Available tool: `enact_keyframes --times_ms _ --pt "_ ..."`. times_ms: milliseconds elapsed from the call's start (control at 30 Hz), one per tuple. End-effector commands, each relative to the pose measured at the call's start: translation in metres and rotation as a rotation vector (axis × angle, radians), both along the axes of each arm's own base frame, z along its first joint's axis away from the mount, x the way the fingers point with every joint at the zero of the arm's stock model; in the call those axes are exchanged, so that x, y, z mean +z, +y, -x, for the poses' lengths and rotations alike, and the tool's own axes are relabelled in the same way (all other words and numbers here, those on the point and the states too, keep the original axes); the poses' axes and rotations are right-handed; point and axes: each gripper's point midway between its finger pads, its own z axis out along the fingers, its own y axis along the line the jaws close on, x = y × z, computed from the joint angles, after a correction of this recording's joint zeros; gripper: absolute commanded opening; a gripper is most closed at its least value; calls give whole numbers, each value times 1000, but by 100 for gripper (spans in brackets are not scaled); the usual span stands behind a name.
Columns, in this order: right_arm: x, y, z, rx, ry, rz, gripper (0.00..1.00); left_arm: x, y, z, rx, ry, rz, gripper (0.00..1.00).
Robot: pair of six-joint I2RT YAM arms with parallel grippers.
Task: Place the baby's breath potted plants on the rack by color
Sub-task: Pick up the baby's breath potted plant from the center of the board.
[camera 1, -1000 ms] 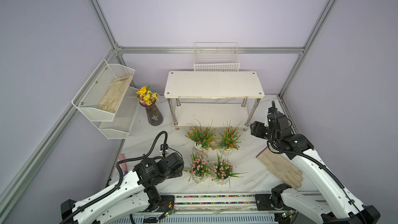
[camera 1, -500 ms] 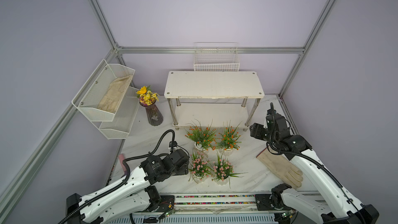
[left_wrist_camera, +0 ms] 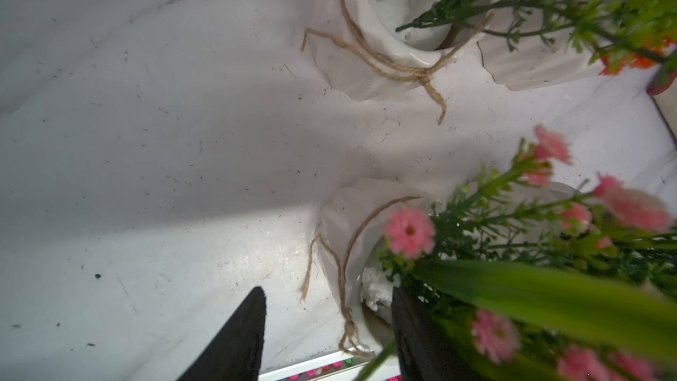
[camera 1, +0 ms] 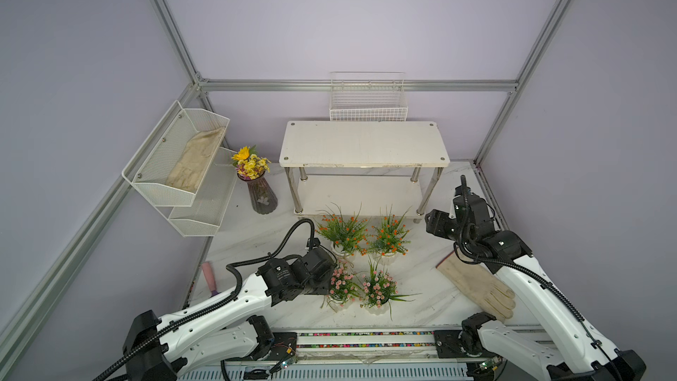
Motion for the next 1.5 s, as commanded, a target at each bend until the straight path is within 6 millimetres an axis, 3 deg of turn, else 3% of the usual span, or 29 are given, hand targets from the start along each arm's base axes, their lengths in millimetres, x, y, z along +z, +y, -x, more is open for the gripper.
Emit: enact_keyframes --times_ms 0,200,467,1100,1467 --pt "5 0 -1 -11 -20 -3 71 0 -5 0 -15 -16 34 55" --pt "5 0 -3 -10 -16 0 71 -8 -12 8 -46 23 74 47" --pt "7 -1 -2 -13 -18 2 71 -26 -6 22 -51 91 60 41" --pt "5 0 -2 -11 -17 3 71 -25 -14 15 -80 90 28 28" --pt "2 -1 -1 -9 -14 5 71 -23 -15 14 -83 90 27 4"
